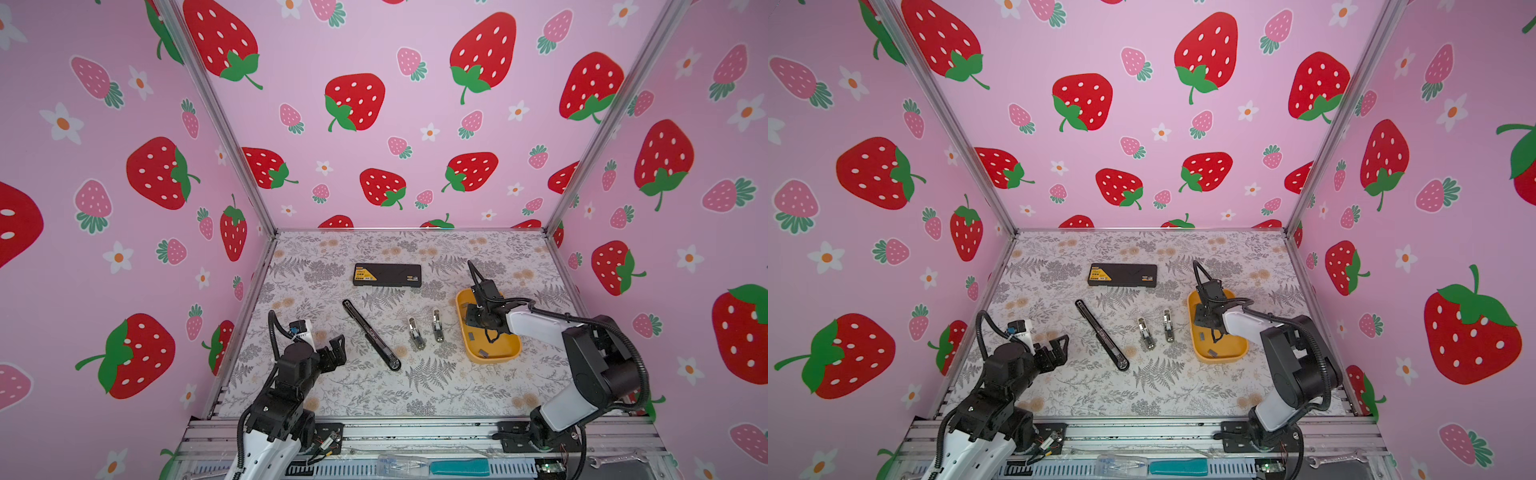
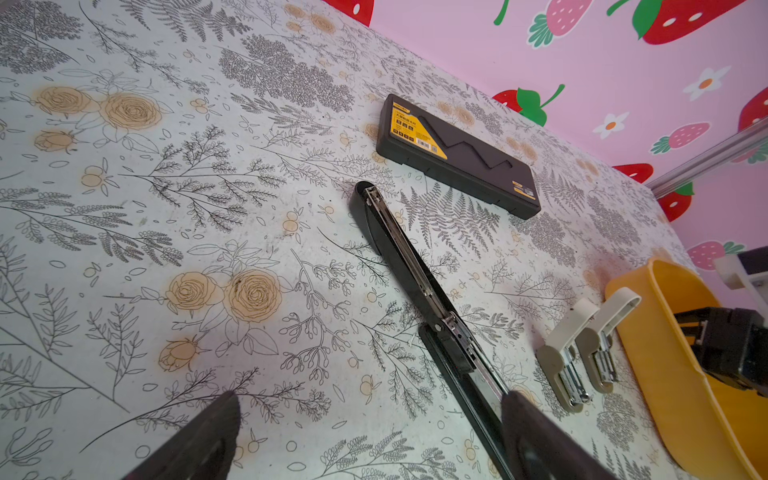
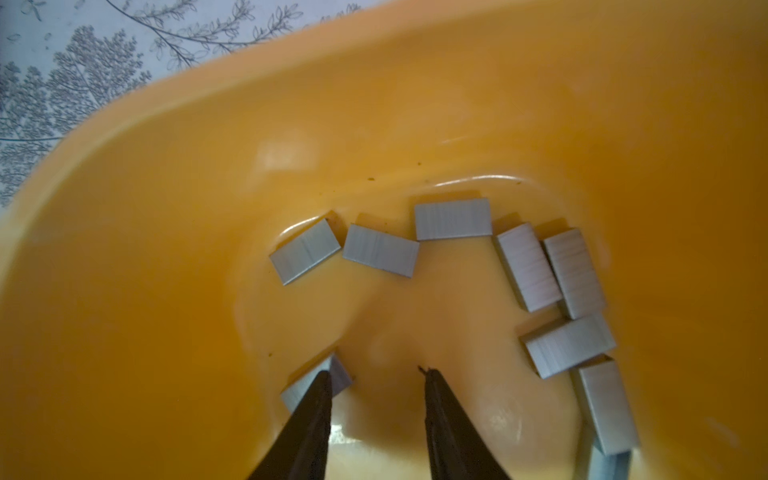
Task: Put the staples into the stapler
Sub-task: 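Lower the open right gripper onto a grey staple strip in the tray, then close the right gripper on the grey staple strip in the tray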
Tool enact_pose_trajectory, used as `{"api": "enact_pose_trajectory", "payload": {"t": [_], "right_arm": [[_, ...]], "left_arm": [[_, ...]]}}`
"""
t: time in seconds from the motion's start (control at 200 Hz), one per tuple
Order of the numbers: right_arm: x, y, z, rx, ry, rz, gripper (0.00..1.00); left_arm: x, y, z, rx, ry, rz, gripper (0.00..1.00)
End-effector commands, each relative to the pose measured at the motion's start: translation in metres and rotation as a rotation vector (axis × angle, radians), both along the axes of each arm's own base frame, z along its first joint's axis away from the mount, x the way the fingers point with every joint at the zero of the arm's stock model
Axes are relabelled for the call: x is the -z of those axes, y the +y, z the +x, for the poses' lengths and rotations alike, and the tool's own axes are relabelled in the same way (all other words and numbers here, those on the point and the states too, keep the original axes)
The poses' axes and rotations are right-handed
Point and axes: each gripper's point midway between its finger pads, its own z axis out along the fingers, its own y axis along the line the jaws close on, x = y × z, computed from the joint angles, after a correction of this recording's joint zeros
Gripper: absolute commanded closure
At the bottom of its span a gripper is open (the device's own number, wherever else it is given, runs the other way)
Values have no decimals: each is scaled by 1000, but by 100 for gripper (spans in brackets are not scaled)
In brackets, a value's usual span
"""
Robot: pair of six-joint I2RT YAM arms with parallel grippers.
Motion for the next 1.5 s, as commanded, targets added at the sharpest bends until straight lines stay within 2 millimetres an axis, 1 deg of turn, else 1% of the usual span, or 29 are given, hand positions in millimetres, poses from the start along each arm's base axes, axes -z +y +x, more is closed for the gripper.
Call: {"api": "enact_pose_trajectory", "payload": {"t": [0.0, 0.075, 0.205, 0.25, 0.275, 0.29, 0.325, 0.46, 0.625, 0.75, 0.875, 0.985, 1.091, 1.146, 1.206, 1.226, 1.311, 1.411, 1.496], "right_arm": [[3, -9, -12, 6, 25, -34, 61], [-4, 1, -8, -12, 2, 0, 60], [-16, 13, 0, -29, -39, 22, 50], [-17, 15, 3, -30, -45, 21, 49], [-16, 16, 4, -31, -46, 20, 49], [-16, 17, 5, -31, -45, 19, 45], [-14, 17, 6, -29, -42, 11, 43], [-3, 18, 9, -30, -18, -17, 40], [9, 13, 4, -30, 14, -53, 38], [15, 7, -7, -34, 37, -101, 37], [18, -3, -20, -25, 48, -135, 37], [15, -10, -25, -17, 44, -151, 39], [14, -12, -26, -15, 38, -155, 44], [13, -11, -24, -18, 31, -152, 47], [12, -9, -22, -24, 28, -148, 48], [13, -8, -22, -26, 28, -148, 50], [13, -4, -18, -37, 27, -142, 54], [16, 1, -17, -52, 36, -126, 61], [18, 5, -16, -62, 41, -115, 63]], "left_arm": [[3, 5, 1, -20, 1, 18, 1], [2, 5, 0, -20, 2, 17, 1], [3, 5, 0, -20, 3, 18, 1], [2, 5, 0, -20, 1, 17, 1], [3, 5, 0, -21, 1, 16, 1], [3, 5, 0, -22, 1, 16, 1], [2, 5, 0, -23, 0, 16, 1], [3, 5, 0, -23, 0, 18, 1], [3, 6, 0, -26, 2, 18, 1], [3, 6, 1, -25, 2, 18, 1], [3, 5, 1, -24, 3, 19, 1], [3, 5, 1, -24, 3, 19, 1], [3, 5, 1, -23, 3, 18, 1], [3, 5, 1, -23, 1, 17, 1], [3, 5, 0, -21, 2, 18, 1], [2, 5, 0, -22, 0, 16, 1], [3, 5, 0, -22, 2, 17, 1], [2, 5, 0, -23, -1, 17, 1], [2, 6, 0, -24, -1, 18, 1]]}}
